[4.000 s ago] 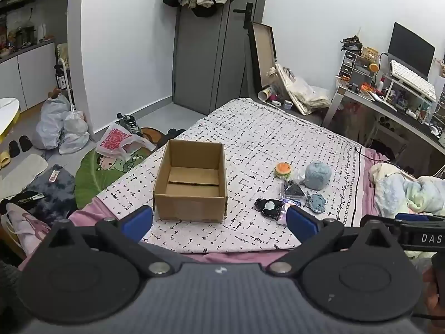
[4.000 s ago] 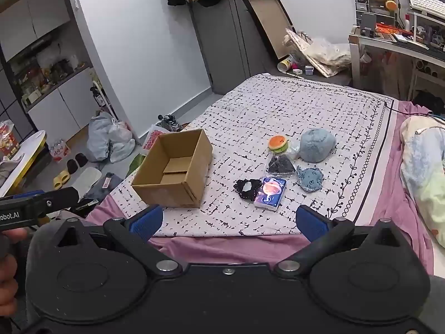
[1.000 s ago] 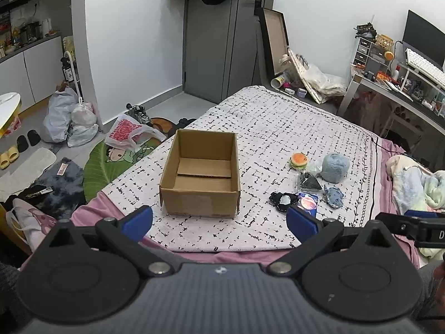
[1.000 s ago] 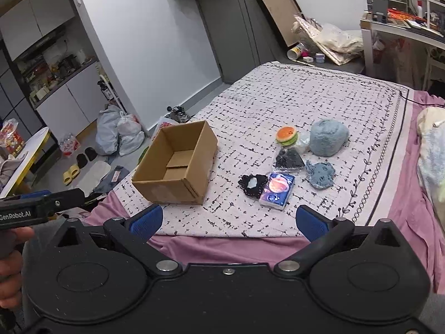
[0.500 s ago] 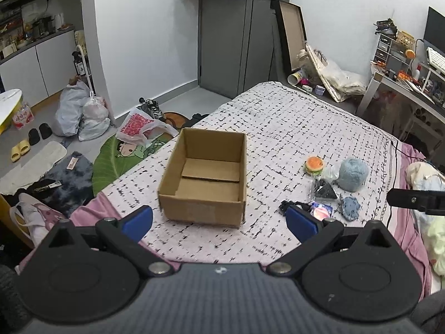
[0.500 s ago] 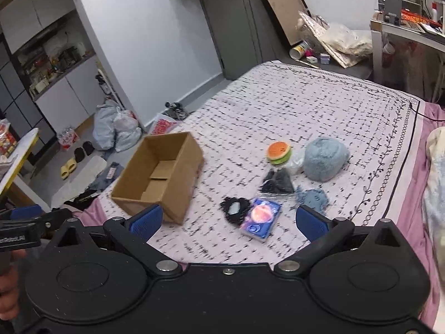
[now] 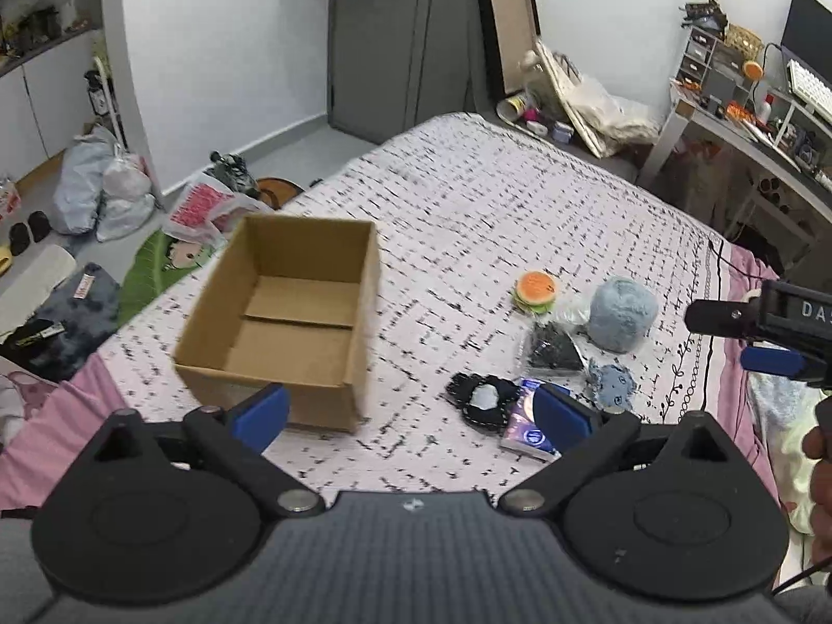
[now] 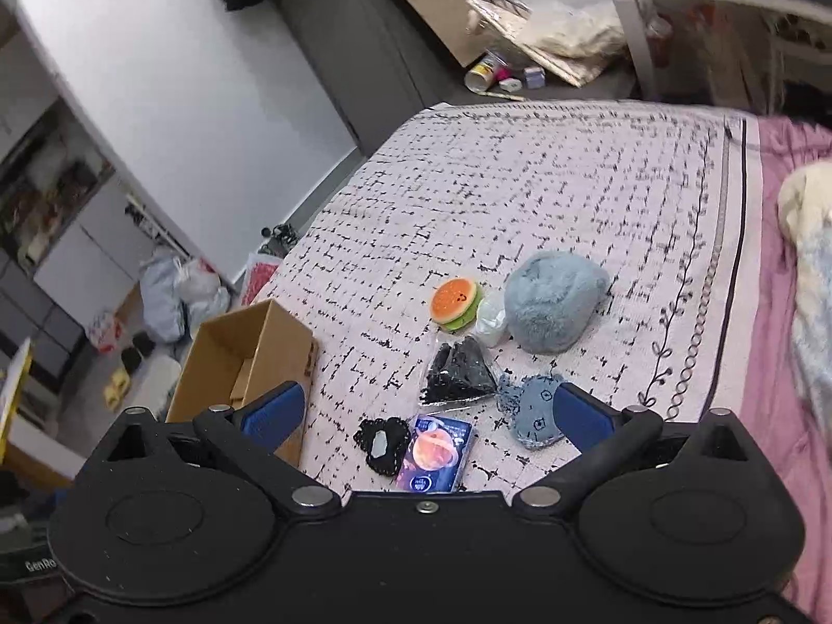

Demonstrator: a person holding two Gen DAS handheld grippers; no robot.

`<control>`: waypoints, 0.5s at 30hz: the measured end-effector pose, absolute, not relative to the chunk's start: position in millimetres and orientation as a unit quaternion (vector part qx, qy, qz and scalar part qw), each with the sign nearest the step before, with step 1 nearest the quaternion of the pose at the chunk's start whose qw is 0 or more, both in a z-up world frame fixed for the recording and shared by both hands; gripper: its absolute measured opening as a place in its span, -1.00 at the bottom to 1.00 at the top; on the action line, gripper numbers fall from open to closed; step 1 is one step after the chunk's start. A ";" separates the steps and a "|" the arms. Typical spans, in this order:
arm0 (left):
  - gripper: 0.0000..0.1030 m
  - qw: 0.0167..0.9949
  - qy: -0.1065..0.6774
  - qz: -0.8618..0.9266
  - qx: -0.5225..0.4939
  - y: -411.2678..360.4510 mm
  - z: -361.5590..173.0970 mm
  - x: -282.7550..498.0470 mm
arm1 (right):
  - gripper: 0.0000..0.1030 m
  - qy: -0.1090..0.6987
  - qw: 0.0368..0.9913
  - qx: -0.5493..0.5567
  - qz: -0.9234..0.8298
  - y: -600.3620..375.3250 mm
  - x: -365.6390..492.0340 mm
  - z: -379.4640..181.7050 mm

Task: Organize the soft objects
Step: 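Lower the left tool onto the black keychain while the right tool lowers onto the denim heart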

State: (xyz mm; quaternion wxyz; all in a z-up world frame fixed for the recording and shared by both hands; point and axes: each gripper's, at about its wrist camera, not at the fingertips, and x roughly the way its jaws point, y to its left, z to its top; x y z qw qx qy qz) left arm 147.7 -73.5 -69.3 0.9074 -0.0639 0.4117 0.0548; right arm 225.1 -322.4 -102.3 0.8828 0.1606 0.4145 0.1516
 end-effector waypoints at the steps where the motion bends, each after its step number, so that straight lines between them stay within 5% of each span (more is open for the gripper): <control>1: 0.93 0.906 0.414 0.055 -0.062 -76.7 -72.5 150.8 | 0.99 0.417 0.881 0.167 0.149 -325.1 228.5 -110.5; 11: 0.75 0.889 0.445 0.069 -0.089 -88.4 -113.6 188.4 | 0.90 0.442 0.866 0.185 0.143 -329.2 244.3 -163.6; 15: 0.57 0.879 0.457 0.082 -0.110 -92.5 -129.2 205.3 | 0.67 0.453 0.857 0.204 0.136 -330.3 251.5 -181.4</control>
